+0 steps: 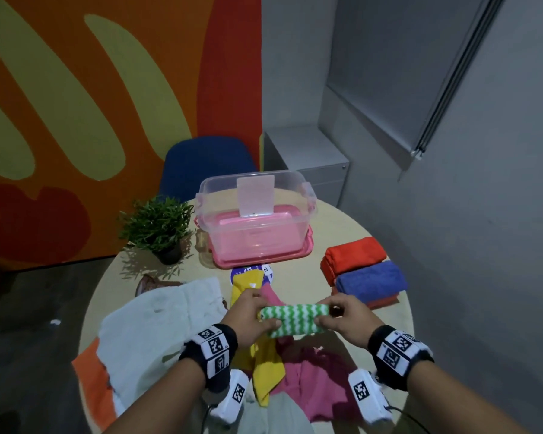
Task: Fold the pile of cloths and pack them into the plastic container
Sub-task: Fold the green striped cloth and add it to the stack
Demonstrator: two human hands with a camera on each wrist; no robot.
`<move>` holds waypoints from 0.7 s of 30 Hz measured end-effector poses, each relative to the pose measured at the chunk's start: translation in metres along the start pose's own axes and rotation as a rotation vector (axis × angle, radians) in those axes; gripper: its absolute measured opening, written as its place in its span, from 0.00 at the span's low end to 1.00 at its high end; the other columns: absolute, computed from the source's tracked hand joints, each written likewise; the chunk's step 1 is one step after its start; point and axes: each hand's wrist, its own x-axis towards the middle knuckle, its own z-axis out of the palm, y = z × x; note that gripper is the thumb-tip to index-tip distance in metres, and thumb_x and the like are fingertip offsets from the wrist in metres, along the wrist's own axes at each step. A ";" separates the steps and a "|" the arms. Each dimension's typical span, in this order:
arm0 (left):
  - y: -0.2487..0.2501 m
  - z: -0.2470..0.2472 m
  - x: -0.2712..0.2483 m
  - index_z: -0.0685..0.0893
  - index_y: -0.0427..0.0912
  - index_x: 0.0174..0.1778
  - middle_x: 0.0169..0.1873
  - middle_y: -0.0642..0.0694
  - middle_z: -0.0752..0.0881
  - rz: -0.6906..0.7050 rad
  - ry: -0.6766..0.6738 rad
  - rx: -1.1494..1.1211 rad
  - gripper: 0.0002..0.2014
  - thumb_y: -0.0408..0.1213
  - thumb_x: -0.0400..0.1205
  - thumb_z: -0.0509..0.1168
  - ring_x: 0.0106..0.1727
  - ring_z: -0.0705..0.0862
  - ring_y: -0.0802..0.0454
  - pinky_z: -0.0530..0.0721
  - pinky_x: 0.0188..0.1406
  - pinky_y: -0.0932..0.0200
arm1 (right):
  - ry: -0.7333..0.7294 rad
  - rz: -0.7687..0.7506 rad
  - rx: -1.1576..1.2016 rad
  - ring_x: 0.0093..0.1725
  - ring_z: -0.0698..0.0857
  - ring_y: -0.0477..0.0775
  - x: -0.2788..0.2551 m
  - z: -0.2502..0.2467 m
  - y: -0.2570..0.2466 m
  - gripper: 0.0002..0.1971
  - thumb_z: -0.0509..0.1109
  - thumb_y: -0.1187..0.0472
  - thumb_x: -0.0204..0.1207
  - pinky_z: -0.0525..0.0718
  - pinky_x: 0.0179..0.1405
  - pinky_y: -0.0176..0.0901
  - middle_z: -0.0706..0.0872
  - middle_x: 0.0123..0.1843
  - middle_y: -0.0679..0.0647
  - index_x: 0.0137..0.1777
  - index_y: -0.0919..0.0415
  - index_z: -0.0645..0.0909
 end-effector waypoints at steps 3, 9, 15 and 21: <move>0.012 0.008 0.002 0.86 0.50 0.56 0.60 0.63 0.83 -0.026 -0.095 -0.272 0.13 0.51 0.81 0.70 0.59 0.82 0.65 0.81 0.64 0.61 | -0.003 0.106 0.180 0.49 0.90 0.54 0.000 -0.008 0.016 0.10 0.76 0.62 0.78 0.87 0.60 0.57 0.90 0.55 0.59 0.58 0.57 0.85; 0.043 0.041 0.018 0.80 0.51 0.58 0.36 0.46 0.79 -0.067 -0.065 -0.407 0.17 0.57 0.80 0.69 0.37 0.81 0.53 0.83 0.45 0.51 | -0.040 0.222 0.488 0.49 0.91 0.65 -0.014 -0.033 0.047 0.14 0.72 0.59 0.82 0.91 0.46 0.59 0.88 0.52 0.67 0.60 0.70 0.80; 0.072 0.097 0.042 0.69 0.46 0.58 0.47 0.44 0.73 -0.106 -0.164 -0.525 0.14 0.29 0.84 0.66 0.32 0.80 0.60 0.88 0.37 0.51 | 0.036 0.297 0.545 0.40 0.89 0.65 -0.033 -0.073 0.101 0.17 0.76 0.66 0.78 0.85 0.28 0.47 0.90 0.44 0.70 0.62 0.67 0.75; 0.100 0.159 0.075 0.75 0.51 0.57 0.33 0.45 0.79 -0.163 -0.204 -0.456 0.18 0.26 0.78 0.69 0.28 0.76 0.52 0.76 0.33 0.56 | 0.140 0.425 0.495 0.35 0.89 0.60 -0.028 -0.111 0.159 0.15 0.75 0.76 0.74 0.92 0.41 0.58 0.90 0.42 0.66 0.59 0.71 0.79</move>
